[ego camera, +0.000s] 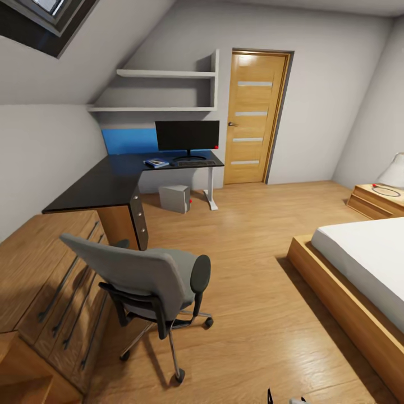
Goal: In the bedroom, organize the workspace by keeping the computer under the desk, ensuring the monitor is on the desk, placing the keyboard on the desk next to the monitor, placing the mouse on the desk next to the keyboard, moving the folder from the swivel chair onto the desk next to the mouse, stacking the notebook on top of the folder with the pen on top of the notebook, and positioning the swivel chair next to the desk.
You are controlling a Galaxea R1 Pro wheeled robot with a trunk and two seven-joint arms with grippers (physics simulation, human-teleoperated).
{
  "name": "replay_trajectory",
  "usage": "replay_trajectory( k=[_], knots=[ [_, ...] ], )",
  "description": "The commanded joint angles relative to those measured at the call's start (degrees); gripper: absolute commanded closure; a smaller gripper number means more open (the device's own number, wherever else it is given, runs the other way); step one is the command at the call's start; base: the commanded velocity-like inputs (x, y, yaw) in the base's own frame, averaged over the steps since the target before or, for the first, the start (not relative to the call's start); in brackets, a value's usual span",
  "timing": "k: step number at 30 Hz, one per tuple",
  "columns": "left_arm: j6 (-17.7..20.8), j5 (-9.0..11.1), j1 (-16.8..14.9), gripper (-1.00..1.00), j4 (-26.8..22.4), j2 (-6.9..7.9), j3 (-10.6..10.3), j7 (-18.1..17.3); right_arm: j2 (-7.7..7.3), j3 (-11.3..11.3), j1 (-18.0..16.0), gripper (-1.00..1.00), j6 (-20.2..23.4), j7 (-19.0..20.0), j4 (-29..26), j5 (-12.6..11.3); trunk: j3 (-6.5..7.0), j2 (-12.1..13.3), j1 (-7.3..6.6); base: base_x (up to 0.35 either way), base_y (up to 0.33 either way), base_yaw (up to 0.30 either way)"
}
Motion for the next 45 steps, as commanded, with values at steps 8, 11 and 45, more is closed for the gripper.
replay_trajectory(
  k=[8,11,45],
  knots=[
    [-0.42,0.14,-0.02,-1.00,0.09,0.05,-0.39,0.23,-0.02,0.54,-0.02,-1.00,-0.02,-0.50,-0.09,-0.09,-0.05,-0.03,-0.01,-0.036,0.042,0.000],
    [-0.42,0.13,-0.02,-1.00,0.09,0.05,-0.43,0.23,-0.02,0.53,-0.02,-1.00,-0.04,-0.50,-0.09,-0.09,-0.05,-0.03,-0.01,-0.055,0.063,0.000],
    [8.95,0.45,-10.78,-1.00,-1.22,-1.60,-0.52,0.94,2.43,0.35,-1.81,-1.00,0.73,3.39,-4.50,0.00,-3.64,-8.05,4.39,-0.003,0.003,0.000]
  ],
)
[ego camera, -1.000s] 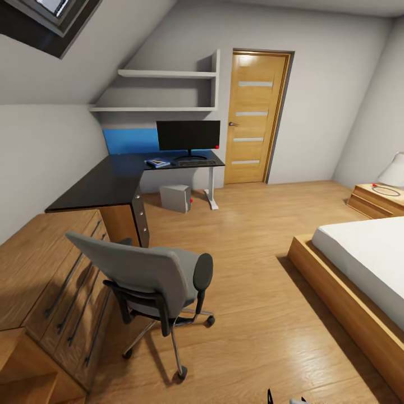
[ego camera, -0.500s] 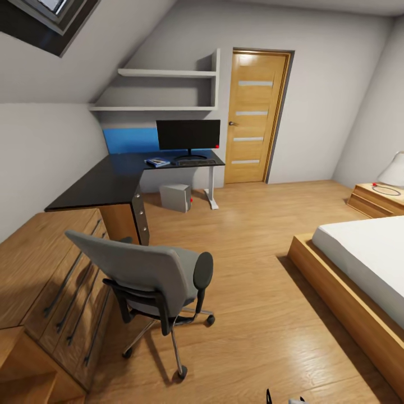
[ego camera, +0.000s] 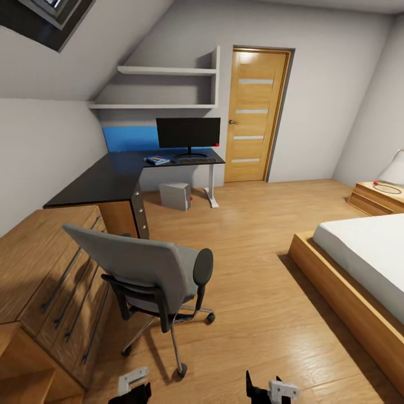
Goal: In the bedroom, organize the workspace by keeping the computer under the desk, ensuring the monitor is on the desk, placing the keyboard on the desk next to the monitor, placing the mouse on the desk next to the keyboard, moving the folder from the swivel chair onto the desk next to the mouse, stacking the notebook on top of the folder with the pen on top of the notebook, and positioning the swivel chair next to the desk.
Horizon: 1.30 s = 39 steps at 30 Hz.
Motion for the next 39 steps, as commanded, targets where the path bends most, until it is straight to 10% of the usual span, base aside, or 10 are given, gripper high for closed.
replay_trajectory(
  k=[1,9,20,39],
  knots=[
    [0.76,0.39,-0.86,-1.00,-0.11,0.02,-0.18,0.37,0.11,0.40,-0.62,-1.00,0.09,-0.52,-0.22,-0.19,-0.25,-0.44,0.22,0.000,0.000,0.000],
    [5.69,0.59,-11.23,-1.00,0.05,0.54,0.06,0.40,1.65,0.35,-13.01,-1.00,16.91,-0.53,-1.01,-0.25,-1.69,-3.65,1.98,0.000,0.000,0.000],
    [3.80,0.86,-13.56,-1.00,4.53,1.57,0.53,-0.04,5.22,0.26,-26.50,-1.00,35.69,-0.48,-1.17,-0.42,-3.66,-8.06,4.39,0.000,0.000,0.000],
    [2.68,1.01,-13.57,-1.00,4.89,1.75,0.68,-0.10,7.18,0.70,-27.39,-1.00,36.95,6.19,-0.43,5.67,-7.07,-15.68,8.57,0.000,0.000,0.000]
  ],
)
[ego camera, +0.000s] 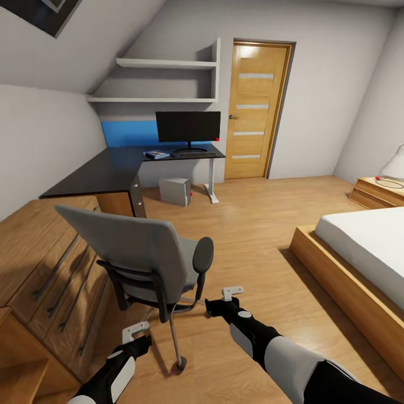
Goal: In the bedroom, organize the workspace by keeping the computer under the desk, ensuring the monitor is on the desk, placing the keyboard on the desk next to the monitor, placing the mouse on the desk next to the keyboard, moving the folder from the swivel chair onto the desk next to the mouse, stacking the notebook on top of the folder with the pen on top of the notebook, and positioning the swivel chair next to the desk.
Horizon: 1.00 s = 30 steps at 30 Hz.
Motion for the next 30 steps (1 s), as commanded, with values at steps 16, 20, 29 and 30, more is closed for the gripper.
replay_trajectory(
  k=[16,20,29,30],
  knots=[
    [0.38,0.43,0.00,-1.00,-0.14,-0.06,-0.05,0.56,0.10,0.59,0.16,-1.00,-0.73,2.33,0.03,1.75,-2.93,-6.46,3.51,0.000,0.000,0.000],
    [0.38,1.45,0.00,-1.00,-0.14,-0.07,1.43,0.62,0.12,0.57,0.20,-1.00,-2.15,2.31,0.04,1.80,-3.65,-8.06,4.39,0.000,0.000,0.000],
    [0.39,2.16,0.00,-1.00,-0.06,-0.15,3.25,0.37,0.63,0.57,0.22,-1.00,-4.10,2.26,0.04,1.67,-5.26,-11.67,6.37,0.000,0.000,0.000],
    [0.39,2.16,0.00,-1.00,-0.06,-0.18,3.28,0.32,0.66,0.57,0.24,-1.00,-4.16,2.32,0.07,1.74,-5.44,-12.07,6.59,0.000,0.000,0.000]
  ],
)
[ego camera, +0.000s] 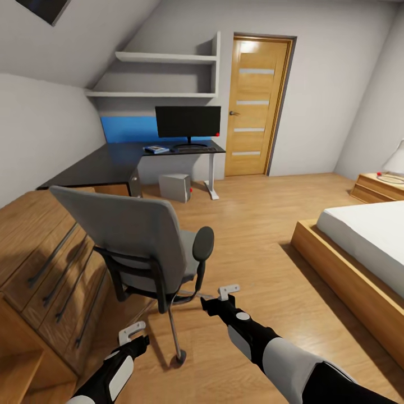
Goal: In the bedroom, organize the workspace by keeping the computer under the desk, ensuring the monitor is on the desk, placing the keyboard on the desk next to the monitor, placing the mouse on the desk next to the keyboard, moving the folder from the swivel chair onto the desk next to the mouse, stacking the notebook on top of the folder with the pen on top of the notebook, and positioning the swivel chair next to the desk.
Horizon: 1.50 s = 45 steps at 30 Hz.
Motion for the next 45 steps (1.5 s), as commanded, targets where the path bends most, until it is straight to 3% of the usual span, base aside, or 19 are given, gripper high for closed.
replay_trajectory(
  k=[1,15,27,31,37,45],
  knots=[
    [0.34,0.20,0.00,-1.00,-0.14,-0.06,0.21,0.10,-0.01,0.44,-0.05,-1.00,-0.31,0.02,0.07,-0.56,-0.23,-0.44,0.22,0.000,0.000,0.000],
    [0.25,0.08,0.00,-1.00,-0.13,-0.02,0.18,0.02,-0.04,0.37,0.09,-1.00,-0.62,0.02,-0.04,-0.17,-2.75,-6.05,3.29,0.000,0.000,0.000],
    [0.71,-0.05,0.00,-1.00,-2.21,0.07,-0.01,0.05,-0.18,0.35,0.17,-1.00,-5.94,-0.09,0.00,-0.15,-4.90,-10.87,5.93,0.000,0.000,0.000],
    [4.17,0.01,0.00,-1.00,-8.43,0.13,0.09,0.22,-0.09,0.41,0.18,-1.00,-6.63,-0.11,-0.01,-0.16,-5.62,-12.47,6.81,0.000,0.000,0.000],
    [10.93,0.02,0.00,-1.00,-11.62,0.13,0.32,0.52,-0.04,0.42,0.18,-1.00,-6.82,-0.07,0.02,-0.16,-6.70,-14.88,8.12,0.000,0.000,0.000],
    [11.84,0.06,0.00,-1.00,-12.19,0.23,0.40,0.63,-0.12,0.36,0.19,-1.00,-6.85,-0.03,0.04,-0.16,-8.13,-18.09,9.88,0.000,0.000,0.000]
  ],
)
